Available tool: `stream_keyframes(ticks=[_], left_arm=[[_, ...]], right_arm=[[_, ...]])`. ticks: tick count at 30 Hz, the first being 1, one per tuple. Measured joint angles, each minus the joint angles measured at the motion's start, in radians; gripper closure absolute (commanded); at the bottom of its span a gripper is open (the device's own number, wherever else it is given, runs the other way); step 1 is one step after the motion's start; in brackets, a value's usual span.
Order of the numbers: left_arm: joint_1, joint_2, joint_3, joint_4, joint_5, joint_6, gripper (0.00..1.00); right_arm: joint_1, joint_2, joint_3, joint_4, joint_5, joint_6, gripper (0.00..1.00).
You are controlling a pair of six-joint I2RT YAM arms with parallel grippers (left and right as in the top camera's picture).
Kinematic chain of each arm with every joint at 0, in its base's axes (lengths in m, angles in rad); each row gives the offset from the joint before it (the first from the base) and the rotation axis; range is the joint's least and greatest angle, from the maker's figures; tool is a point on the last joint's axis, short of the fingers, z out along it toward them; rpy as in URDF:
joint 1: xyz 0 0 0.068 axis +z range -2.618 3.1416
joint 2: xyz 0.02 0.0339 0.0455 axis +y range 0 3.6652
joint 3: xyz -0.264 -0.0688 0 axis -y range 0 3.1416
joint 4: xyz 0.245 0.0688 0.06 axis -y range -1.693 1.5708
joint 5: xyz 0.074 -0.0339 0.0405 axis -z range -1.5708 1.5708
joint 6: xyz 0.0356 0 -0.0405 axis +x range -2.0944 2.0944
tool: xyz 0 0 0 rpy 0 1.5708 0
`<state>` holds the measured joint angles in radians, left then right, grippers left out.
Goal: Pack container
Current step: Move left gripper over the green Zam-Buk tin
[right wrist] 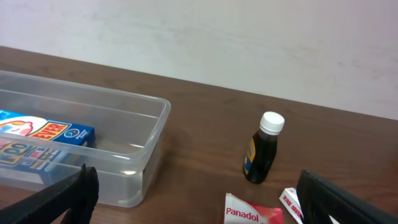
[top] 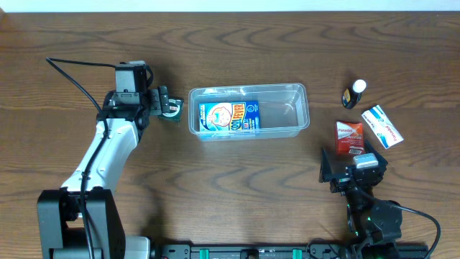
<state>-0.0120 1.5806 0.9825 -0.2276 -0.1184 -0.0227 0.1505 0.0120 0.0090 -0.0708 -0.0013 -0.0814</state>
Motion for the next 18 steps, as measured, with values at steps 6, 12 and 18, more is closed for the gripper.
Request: stream_keyframes(ticks=[6,12,18], left_arm=[[0.0,0.0,0.0,0.0,0.0,0.0,0.02],[0.0,0.0,0.0,0.0,0.0,0.0,0.02],[0.0,0.0,0.0,0.0,0.0,0.0,0.02]], right_arm=[[0.0,0.0,-0.001,0.045,0.026,-0.033,0.01],[0.0,0.0,0.001,0.048,0.016,-0.075,0.01],[0.0,0.058,0.108,-0.046,0.052,-0.116,0.01]])
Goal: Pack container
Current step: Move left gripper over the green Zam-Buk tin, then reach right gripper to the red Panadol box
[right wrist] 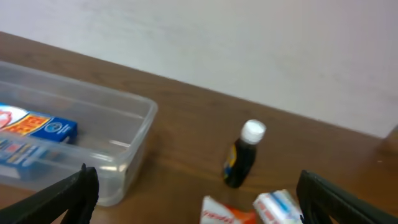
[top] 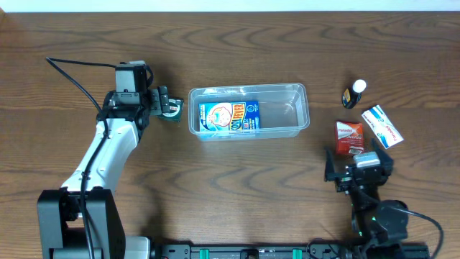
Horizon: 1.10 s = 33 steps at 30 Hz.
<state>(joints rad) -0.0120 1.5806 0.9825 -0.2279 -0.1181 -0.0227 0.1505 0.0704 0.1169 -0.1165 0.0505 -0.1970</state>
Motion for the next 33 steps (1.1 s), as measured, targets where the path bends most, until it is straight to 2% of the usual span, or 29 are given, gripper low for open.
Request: stream_keyframes(ticks=[4,8,14,19,26,33], left_arm=[[0.0,0.0,0.0,0.0,0.0,0.0,0.02],[0.0,0.0,0.0,0.0,0.001,0.0,0.02],[0.0,0.0,0.0,0.0,0.004,0.0,0.02],[0.0,0.0,0.0,0.0,0.006,0.0,0.02],[0.0,0.0,0.0,0.0,0.006,0.0,0.02],[0.0,0.0,0.0,0.0,0.006,0.0,0.02]], right_arm=[[-0.003,0.12,0.162,-0.015,0.062,-0.028,0.01],[-0.044,0.336,0.36,-0.107,0.089,-0.044,0.01],[-0.153,0.697,0.625,-0.337,-0.022,-0.068,0.01],[-0.207,0.943,0.812,-0.454,-0.138,-0.081,0.01],[-0.207,1.082,0.847,-0.517,-0.196,-0.076,0.01],[-0.208,1.115,0.847,-0.554,-0.176,-0.016,0.01]])
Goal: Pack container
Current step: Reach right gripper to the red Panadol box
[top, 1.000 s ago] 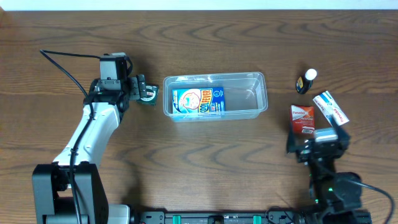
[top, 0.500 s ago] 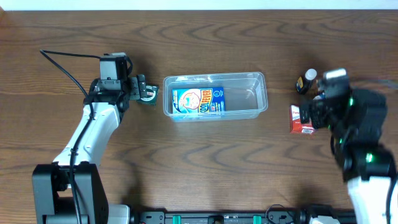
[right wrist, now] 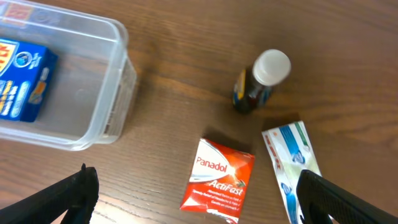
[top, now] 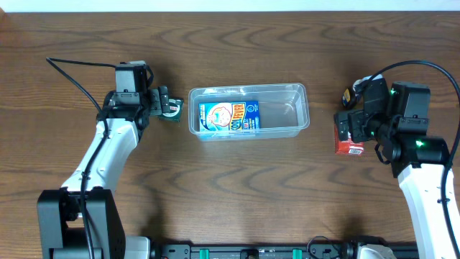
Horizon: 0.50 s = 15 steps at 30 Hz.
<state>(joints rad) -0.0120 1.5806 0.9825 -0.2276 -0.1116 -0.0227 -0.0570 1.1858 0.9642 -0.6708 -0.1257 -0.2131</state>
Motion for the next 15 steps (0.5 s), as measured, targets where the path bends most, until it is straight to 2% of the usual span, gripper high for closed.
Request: stream_keyframes(ticks=[15], left_arm=[[0.0,0.0,0.0,0.0,0.0,0.0,0.02]], right_arm=[[0.0,0.076,0.0,0.016,0.082,0.084,0.01]])
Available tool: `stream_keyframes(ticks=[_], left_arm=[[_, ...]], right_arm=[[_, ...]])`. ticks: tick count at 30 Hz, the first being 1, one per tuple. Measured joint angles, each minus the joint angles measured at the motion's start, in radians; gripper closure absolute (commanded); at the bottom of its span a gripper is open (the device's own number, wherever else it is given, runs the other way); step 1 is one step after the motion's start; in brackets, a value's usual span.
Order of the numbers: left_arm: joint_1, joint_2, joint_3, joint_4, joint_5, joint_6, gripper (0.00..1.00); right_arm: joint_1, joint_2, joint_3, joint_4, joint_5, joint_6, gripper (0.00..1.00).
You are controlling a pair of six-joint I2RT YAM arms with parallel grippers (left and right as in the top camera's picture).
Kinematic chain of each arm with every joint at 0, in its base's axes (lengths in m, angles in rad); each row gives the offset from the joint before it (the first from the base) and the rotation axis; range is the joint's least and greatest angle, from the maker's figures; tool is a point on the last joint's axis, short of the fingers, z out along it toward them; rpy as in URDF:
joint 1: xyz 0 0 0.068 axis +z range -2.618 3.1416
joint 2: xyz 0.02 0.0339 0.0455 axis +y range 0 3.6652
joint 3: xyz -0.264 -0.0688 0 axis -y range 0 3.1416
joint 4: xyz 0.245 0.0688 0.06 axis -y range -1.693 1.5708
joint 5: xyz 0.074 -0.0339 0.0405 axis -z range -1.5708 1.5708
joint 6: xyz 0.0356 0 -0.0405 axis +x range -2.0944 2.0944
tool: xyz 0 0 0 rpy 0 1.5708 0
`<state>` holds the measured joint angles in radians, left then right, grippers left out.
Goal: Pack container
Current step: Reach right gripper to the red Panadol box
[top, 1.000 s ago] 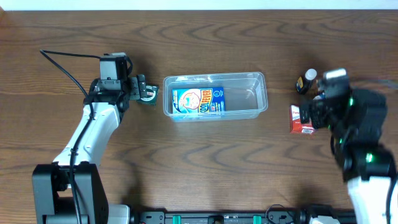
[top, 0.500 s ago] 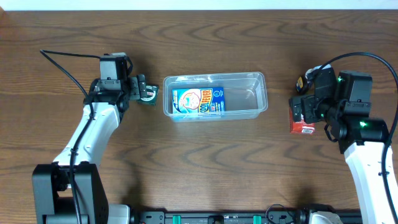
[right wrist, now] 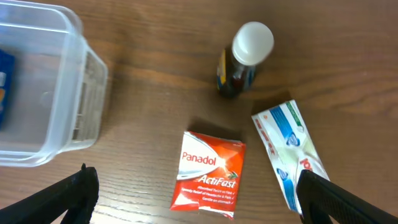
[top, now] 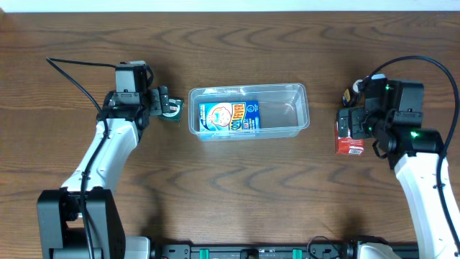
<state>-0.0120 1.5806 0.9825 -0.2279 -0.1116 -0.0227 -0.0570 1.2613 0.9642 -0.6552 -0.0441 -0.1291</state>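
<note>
The clear plastic container [top: 248, 110] lies mid-table with a blue box [top: 228, 116] in its left half; its right end [right wrist: 46, 99] shows in the right wrist view. Right of it lie a red Panadol pack [right wrist: 209, 174], a dark bottle with a white cap [right wrist: 242, 59] and a white-and-blue box [right wrist: 289, 152]. My right gripper [right wrist: 196, 190] hangs open above them, looking down, with the Panadol pack between its fingers [right wrist: 74, 196]. In the overhead view my right arm [top: 392, 115] hides the white box and most of the bottle. My left gripper [top: 169, 106] rests open beside the container's left end.
The wooden table [top: 237, 194] carries nothing else besides the two arms. A black cable [top: 72, 75] trails from the left arm across the far left.
My right gripper has shifted a little toward the loose items and come nearer to them. The Panadol pack now sits centred between its fingers and the container lies further left in its view. Left arm unchanged.
My right arm sat folded at the near right edge, gripper open, looking level across the table at the container and bottle. It stayed low there, turned slightly. Then it was raised over the loose items, looking down, and now hangs over the Panadol pack. The left arm stayed still.
</note>
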Motion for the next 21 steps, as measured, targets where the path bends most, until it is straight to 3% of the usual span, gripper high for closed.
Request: stream_keyframes(ticks=[21], left_arm=[[0.0,0.0,0.0,0.0,0.0,0.0,0.02]], right_arm=[[0.0,0.058,0.0,-0.032,0.04,0.164,0.01]])
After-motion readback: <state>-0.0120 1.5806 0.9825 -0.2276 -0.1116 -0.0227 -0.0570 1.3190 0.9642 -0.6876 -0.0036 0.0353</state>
